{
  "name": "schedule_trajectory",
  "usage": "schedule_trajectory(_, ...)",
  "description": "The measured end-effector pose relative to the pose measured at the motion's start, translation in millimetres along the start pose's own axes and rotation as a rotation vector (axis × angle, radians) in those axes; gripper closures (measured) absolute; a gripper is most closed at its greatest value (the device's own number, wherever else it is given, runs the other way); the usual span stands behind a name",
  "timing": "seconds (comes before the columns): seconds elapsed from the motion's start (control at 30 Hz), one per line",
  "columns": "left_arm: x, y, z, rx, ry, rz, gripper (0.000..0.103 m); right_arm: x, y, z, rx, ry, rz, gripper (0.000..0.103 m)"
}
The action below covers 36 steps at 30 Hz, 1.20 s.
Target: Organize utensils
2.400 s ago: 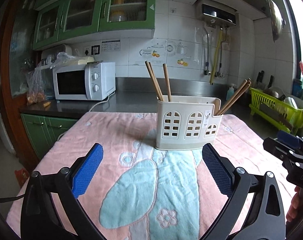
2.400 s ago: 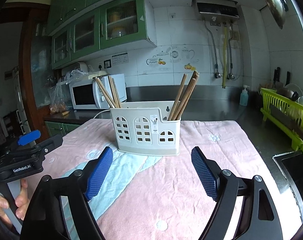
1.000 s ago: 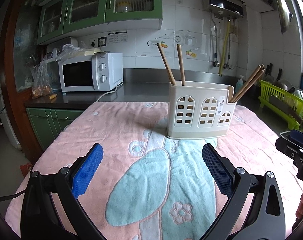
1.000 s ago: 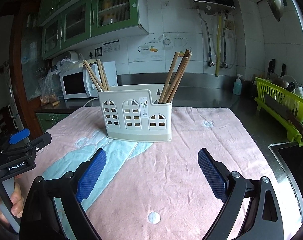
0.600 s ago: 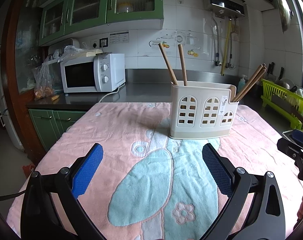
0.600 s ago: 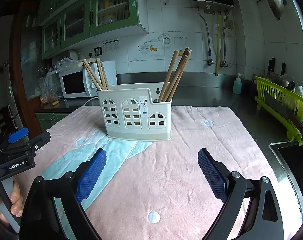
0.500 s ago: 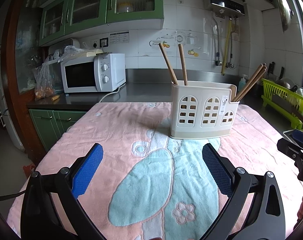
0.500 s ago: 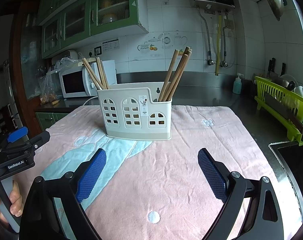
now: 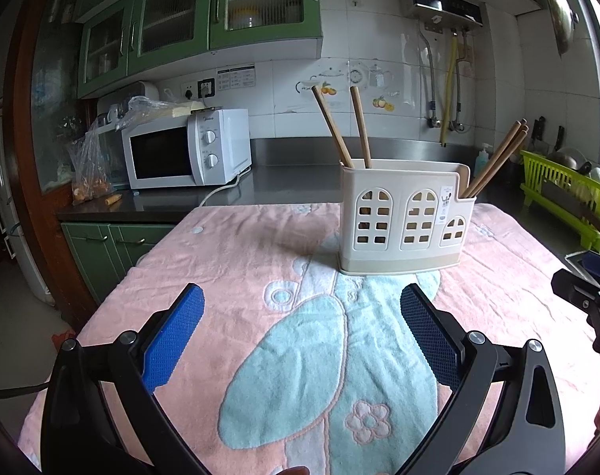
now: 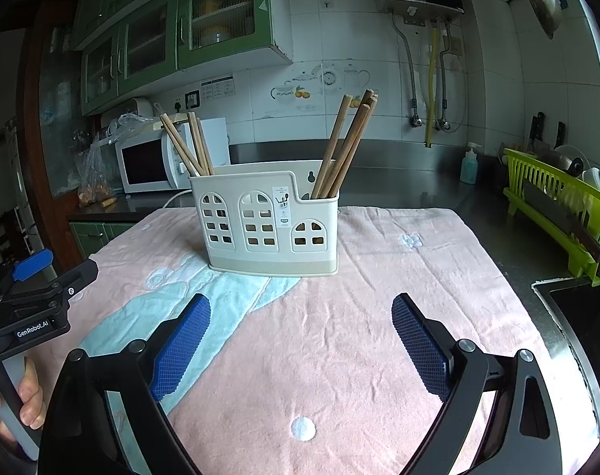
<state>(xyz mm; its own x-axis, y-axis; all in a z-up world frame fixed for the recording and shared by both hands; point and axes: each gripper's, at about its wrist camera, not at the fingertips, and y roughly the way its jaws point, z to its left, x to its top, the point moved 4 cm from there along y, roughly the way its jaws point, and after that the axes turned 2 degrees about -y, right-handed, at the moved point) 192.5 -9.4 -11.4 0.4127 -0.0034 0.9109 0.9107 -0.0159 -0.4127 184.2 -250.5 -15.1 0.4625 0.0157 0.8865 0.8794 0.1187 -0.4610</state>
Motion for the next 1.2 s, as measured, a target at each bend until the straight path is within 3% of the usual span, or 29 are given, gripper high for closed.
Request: schedule_trajectory(1.2, -0.4, 0.0, 2.5, 0.012, 0.016, 0.001, 0.005, -4.6, 2.0, -0.4, -0.006, 0.004, 0.009, 0.013)
